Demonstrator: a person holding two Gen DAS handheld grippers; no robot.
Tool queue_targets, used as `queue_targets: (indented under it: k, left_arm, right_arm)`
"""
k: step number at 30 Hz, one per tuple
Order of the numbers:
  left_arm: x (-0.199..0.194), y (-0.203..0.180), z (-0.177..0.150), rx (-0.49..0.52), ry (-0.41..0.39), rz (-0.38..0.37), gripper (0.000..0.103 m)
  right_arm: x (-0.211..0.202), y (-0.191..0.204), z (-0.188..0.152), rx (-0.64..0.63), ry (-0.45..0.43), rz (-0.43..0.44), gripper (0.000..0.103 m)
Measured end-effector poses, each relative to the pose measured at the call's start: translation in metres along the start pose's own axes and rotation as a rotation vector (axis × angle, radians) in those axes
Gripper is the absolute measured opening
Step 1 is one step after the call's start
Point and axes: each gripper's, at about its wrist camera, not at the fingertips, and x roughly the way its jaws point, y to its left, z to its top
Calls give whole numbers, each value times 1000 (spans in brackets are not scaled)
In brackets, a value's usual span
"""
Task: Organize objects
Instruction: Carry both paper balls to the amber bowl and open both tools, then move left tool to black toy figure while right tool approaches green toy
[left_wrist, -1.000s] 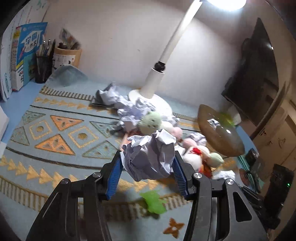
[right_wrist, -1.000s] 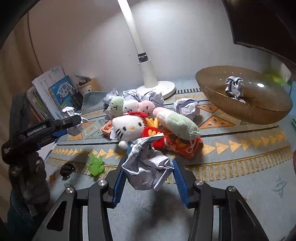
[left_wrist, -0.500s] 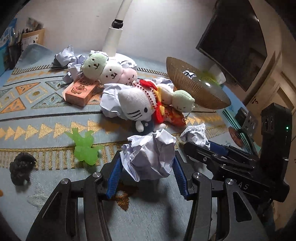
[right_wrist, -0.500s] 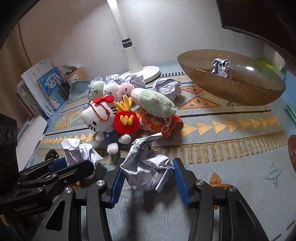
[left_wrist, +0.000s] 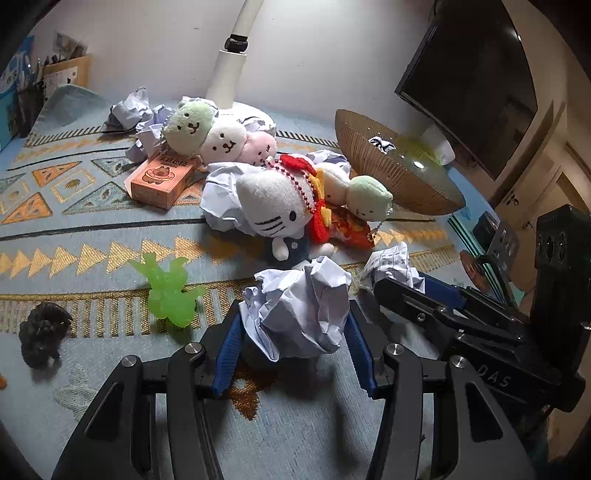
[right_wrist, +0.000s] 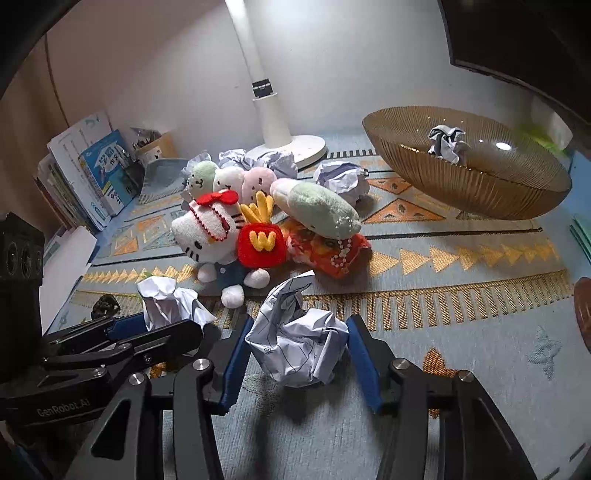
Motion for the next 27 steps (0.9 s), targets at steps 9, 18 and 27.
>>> queue_targets:
  k: [9, 18, 27]
  left_arm:
    - [-10, -77, 94, 178, -89, -65, 50]
    - [72, -132, 192, 160, -21, -223, 50]
    - [122, -141, 202, 123, 30, -182, 74]
  right_arm:
    - [-83, -51, 72, 117, -247, -125, 51]
    - [-87, -144, 137, 331, -262, -292, 51]
    - [-53, -178, 145, 398, -181, -294, 64]
